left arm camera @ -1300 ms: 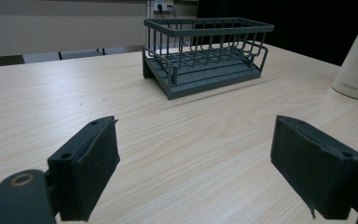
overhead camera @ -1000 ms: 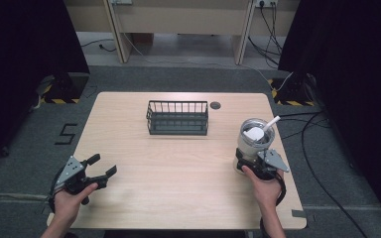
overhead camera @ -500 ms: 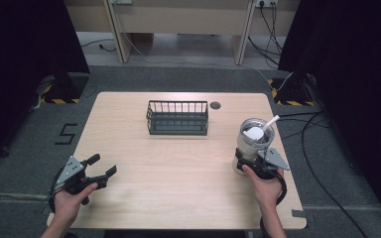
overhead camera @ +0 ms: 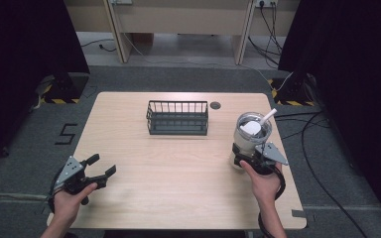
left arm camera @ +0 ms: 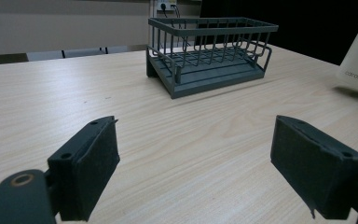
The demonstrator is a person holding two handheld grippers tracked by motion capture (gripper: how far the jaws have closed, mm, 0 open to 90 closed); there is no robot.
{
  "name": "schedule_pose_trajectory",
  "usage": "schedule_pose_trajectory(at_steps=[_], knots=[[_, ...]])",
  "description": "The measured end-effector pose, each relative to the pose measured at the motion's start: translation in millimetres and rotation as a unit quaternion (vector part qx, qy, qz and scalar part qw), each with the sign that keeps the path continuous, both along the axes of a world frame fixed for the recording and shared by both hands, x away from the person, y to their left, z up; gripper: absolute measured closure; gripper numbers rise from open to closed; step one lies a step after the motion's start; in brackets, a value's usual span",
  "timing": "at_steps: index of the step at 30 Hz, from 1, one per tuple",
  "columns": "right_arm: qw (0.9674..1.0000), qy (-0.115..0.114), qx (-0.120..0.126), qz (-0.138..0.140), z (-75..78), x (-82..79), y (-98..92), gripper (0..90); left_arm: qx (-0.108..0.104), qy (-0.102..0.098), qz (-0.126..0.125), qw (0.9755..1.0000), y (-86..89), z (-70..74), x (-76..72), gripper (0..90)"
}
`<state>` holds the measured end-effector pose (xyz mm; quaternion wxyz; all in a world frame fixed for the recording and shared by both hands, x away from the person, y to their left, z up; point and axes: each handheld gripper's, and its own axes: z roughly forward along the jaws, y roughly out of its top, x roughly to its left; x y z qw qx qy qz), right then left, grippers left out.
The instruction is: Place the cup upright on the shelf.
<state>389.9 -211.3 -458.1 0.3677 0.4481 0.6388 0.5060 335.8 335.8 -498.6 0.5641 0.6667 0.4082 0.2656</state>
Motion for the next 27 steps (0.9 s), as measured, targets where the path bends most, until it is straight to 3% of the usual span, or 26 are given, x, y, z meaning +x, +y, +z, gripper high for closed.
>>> schedule_pose_trajectory(at_steps=[27], knots=[[0.9999, -0.01, -0.004, 0.013, 37.3, 29.6, 17.3, 11.1, -0.002, 0.004, 0.002, 1.0, -0.1, -0.1, 0.2, 14.4]])
